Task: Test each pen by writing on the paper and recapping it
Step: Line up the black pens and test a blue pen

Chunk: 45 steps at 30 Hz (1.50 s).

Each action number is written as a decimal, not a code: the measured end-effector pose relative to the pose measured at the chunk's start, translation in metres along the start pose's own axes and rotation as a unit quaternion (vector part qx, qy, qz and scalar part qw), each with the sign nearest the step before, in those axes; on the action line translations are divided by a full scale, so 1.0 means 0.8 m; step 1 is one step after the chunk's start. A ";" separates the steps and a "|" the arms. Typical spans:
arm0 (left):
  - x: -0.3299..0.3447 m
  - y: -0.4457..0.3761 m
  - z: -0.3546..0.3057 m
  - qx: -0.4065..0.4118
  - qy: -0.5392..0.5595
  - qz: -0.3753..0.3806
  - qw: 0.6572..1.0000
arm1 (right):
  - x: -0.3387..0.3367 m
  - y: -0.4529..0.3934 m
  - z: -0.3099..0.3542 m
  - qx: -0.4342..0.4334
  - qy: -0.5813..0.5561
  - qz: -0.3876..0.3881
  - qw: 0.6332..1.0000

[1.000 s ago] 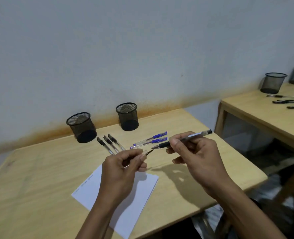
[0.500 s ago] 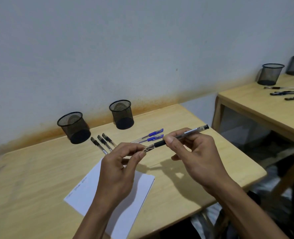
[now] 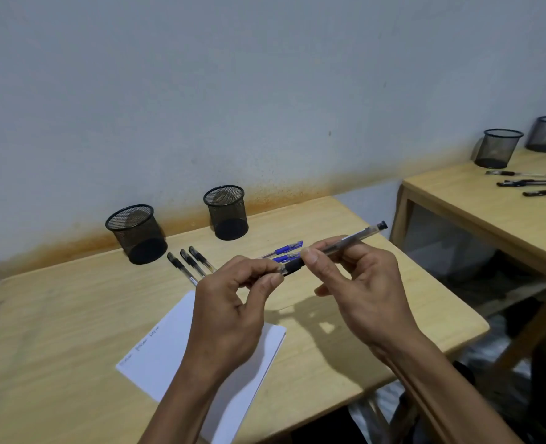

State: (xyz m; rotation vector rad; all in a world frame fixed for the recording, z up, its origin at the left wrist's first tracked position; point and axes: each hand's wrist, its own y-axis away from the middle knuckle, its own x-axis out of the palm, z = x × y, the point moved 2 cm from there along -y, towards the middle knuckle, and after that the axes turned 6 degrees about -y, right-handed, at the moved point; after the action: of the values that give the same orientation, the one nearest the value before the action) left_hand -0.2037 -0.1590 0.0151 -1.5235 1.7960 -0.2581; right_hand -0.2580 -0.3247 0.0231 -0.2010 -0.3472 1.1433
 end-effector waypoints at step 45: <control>0.315 0.015 -0.045 0.036 -0.327 0.319 0.889 | -0.341 0.151 -0.108 0.117 0.232 -0.440 0.860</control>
State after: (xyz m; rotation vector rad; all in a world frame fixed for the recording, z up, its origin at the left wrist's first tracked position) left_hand -0.2381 -0.3970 -0.0699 -0.7484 1.5819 0.4604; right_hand -0.4302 -0.5237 -0.1425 -0.0760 0.1437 0.1956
